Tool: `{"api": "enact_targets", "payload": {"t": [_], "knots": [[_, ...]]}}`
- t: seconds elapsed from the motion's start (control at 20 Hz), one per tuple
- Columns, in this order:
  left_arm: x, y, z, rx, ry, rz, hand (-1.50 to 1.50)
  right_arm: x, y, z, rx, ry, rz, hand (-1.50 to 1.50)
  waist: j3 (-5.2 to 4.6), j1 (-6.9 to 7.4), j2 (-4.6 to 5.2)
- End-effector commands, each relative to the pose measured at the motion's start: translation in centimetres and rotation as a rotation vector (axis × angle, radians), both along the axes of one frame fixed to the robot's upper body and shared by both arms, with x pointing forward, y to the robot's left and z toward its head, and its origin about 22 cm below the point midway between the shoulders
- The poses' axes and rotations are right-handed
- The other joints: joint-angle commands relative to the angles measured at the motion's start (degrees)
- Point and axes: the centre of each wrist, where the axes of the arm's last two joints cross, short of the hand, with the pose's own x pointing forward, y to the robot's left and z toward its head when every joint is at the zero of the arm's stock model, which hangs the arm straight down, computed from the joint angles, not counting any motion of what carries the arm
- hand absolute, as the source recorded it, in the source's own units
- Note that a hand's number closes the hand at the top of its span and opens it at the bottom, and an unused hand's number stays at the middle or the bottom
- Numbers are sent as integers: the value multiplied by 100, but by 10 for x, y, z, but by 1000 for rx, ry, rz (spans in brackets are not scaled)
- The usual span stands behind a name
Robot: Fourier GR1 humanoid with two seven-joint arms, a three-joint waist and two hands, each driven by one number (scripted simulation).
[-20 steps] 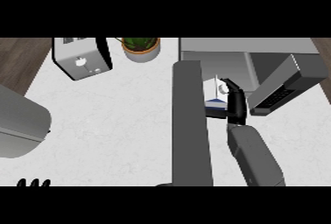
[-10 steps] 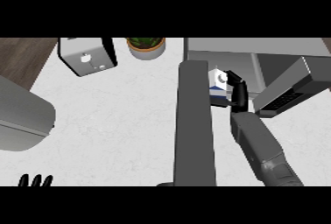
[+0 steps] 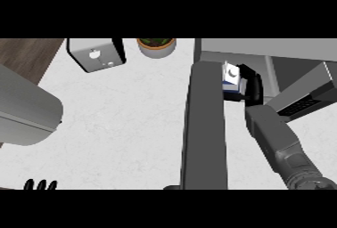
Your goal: Pick up the milk, place it into the microwave and close the microwave
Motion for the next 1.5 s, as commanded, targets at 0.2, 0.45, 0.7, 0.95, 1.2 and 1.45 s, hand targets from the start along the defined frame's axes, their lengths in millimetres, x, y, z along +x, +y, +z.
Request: {"api": "enact_targets", "payload": {"t": [0.2,0.45,0.7,0.95,1.2,1.45], "knots": [[3,-2,0,-2,-9,-20,-150,8,-10,12,-150,-95,-55,150,14,143,72],[5,2,-1,-9,-16,-20,-150,22,-4,33,-48,-160,-76,150,18,154,73],[16,7,-6,-13,-14,-15,-150,23,-6,36,-159,-223,-133,150,6,173,136],[11,7,-8,-9,15,-47,-150,28,-14,45,-236,-251,-272,150,9,263,152],[18,16,-10,7,-1,-41,-150,33,-12,53,-236,-255,-326,150,6,294,173],[19,16,-7,19,-13,-49,-150,-7,-71,5,-457,2,-587,-150,-77,368,323]]}}
